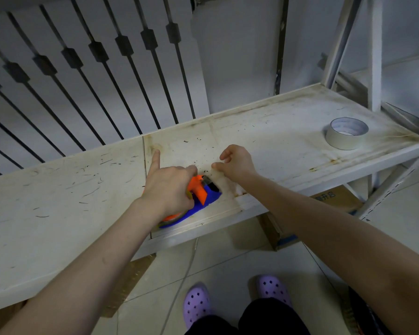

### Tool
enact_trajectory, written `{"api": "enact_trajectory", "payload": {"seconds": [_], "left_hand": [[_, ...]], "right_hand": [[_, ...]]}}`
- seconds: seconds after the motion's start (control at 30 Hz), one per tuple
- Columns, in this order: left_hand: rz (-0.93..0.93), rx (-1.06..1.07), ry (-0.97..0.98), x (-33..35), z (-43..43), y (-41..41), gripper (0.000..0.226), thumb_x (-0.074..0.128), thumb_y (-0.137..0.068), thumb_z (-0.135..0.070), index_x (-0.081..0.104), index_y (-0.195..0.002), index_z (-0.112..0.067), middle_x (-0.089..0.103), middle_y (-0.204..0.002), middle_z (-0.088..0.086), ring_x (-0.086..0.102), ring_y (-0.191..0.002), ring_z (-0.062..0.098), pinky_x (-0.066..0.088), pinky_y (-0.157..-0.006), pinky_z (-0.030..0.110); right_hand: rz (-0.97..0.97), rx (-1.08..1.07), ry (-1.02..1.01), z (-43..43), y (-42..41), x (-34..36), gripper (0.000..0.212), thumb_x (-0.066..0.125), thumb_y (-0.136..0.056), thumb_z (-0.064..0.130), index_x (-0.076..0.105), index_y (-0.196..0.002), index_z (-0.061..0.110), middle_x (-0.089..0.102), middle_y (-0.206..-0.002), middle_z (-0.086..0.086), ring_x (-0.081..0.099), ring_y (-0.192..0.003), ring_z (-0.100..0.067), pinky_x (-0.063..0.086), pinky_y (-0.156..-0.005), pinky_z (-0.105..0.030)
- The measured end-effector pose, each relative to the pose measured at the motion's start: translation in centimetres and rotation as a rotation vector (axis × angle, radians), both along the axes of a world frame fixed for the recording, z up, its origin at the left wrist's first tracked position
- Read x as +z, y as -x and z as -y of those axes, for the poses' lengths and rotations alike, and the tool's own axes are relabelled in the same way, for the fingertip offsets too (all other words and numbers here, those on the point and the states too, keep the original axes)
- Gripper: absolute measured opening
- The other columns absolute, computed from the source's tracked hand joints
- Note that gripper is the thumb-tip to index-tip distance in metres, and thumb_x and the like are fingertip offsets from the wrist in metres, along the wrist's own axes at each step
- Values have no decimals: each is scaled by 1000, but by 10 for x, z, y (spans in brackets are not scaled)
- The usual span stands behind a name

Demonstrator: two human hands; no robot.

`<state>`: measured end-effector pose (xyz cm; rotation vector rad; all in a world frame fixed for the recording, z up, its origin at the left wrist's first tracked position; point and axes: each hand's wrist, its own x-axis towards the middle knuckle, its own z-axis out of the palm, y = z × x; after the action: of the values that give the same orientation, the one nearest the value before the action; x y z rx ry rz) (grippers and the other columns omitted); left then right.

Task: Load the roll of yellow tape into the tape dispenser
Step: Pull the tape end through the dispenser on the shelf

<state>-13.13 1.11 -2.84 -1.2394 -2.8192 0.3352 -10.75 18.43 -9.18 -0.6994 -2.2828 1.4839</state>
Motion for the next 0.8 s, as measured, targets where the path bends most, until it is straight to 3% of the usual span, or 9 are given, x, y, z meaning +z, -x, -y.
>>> {"api": "enact_trajectory", "payload": {"seconds": [0.13, 0.3, 0.47, 0.63, 0.8], "left_hand": [[28, -14, -37, -5, 2, 2, 57, 65, -64, -28, 39, -114, -23, 69, -91, -5, 65, -93, 23, -1, -117, 48], [50, -33, -31, -2, 6, 0, 57, 67, -65, -29, 40, -114, -24, 67, -96, -7, 63, -96, 22, 3, -118, 48], [47, -105, 5, 3, 5, 0, 46, 66, -65, -29, 44, -105, -30, 63, -89, -8, 62, -91, 20, -1, -117, 52], [33, -143, 96, 4, 4, -4, 44, 56, -79, -33, 43, -120, -34, 61, -96, -2, 60, -98, 23, -8, -115, 56], [30, -165, 123, 7, 2, -7, 33, 51, -84, -34, 51, -117, -38, 62, -90, -6, 61, -102, 20, -13, -112, 60]], "right_hand": [[29, 16, 13, 2, 3, -4, 26, 78, -72, 15, 52, -75, 18, 49, -74, 5, 55, -77, -18, 50, -68, -29], [26, 25, -20, 0, -6, -12, 23, 76, -75, 17, 55, -84, 14, 47, -73, 7, 47, -71, -9, 38, -59, -18], [-46, -17, -3, 10, -12, -23, 20, 71, -80, 13, 51, -84, 12, 44, -70, 6, 43, -67, -11, 37, -59, -16], [-87, -57, 19, 13, -9, -25, 21, 70, -81, 13, 49, -82, 12, 43, -69, 6, 42, -65, -9, 36, -58, -16], [-67, -73, 22, 11, -10, -26, 22, 70, -81, 17, 48, -84, 13, 46, -73, 5, 42, -65, -7, 34, -57, -16]]}}
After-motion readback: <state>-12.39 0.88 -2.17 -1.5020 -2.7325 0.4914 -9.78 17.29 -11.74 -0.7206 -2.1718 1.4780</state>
